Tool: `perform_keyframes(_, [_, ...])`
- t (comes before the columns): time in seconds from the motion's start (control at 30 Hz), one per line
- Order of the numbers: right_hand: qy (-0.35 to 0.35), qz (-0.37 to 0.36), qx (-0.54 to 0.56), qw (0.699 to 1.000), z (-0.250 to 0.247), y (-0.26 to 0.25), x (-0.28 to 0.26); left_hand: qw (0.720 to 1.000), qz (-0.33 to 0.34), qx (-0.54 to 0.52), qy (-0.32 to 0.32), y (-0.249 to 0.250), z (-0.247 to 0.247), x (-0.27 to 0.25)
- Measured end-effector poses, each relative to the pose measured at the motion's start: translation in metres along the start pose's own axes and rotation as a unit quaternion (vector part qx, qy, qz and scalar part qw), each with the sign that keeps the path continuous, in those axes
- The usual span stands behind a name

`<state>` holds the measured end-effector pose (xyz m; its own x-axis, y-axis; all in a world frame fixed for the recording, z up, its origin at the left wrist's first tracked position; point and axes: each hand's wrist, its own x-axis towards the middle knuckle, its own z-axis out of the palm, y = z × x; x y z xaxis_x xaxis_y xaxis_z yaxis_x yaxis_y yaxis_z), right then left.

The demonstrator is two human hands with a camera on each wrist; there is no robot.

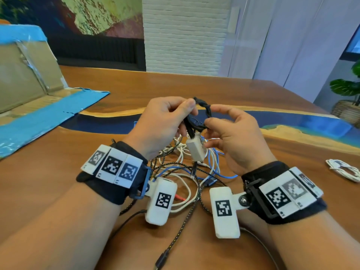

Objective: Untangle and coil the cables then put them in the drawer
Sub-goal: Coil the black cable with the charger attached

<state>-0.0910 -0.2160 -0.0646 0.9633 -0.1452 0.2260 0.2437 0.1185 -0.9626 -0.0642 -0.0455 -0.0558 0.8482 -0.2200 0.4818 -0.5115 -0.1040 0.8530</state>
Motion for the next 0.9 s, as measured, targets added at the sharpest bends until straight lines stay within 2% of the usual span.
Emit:
perform_keyframes(0.1, [0.007, 0.000, 0.050, 0.999, 0.003, -0.003, -0.004, 0.999, 0.000, -0.028, 0.029, -0.003, -0.002, 0.003])
perform_keyframes(0.17, [0.003, 0.033, 0.121, 0.992, 0.004, -0.007, -0.005, 0.998, -0.003, -0.042, 0.037, -0.003, -0.004, 0.003])
perform_keyframes(0.27, [-0.057, 0.106, 0.234, 0.965, 0.002, -0.013, -0.006, 0.998, -0.014, -0.048, 0.040, -0.005, -0.004, 0.004])
perform_keyframes(0.37, [-0.091, 0.134, 0.272, 0.949, 0.002, -0.018, -0.009, 0.997, -0.026, -0.060, 0.046, -0.007, -0.004, 0.004])
perform_keyframes(0.5, [-0.073, 0.129, 0.196, 0.969, 0.006, -0.018, -0.011, 0.993, -0.032, -0.078, 0.076, -0.008, -0.003, 0.005])
perform_keyframes(0.63, [-0.128, 0.134, 0.120, 0.975, 0.001, -0.021, -0.012, 0.991, -0.029, -0.073, 0.111, -0.007, -0.003, 0.006])
perform_keyframes(0.73, [-0.151, 0.125, 0.053, 0.979, -0.007, -0.020, -0.010, 0.993, -0.015, -0.056, 0.107, -0.005, -0.002, 0.004])
perform_keyframes(0.9, [-0.114, 0.082, -0.062, 0.988, -0.010, -0.011, -0.005, 0.993, 0.004, -0.060, 0.102, -0.001, -0.002, 0.003])
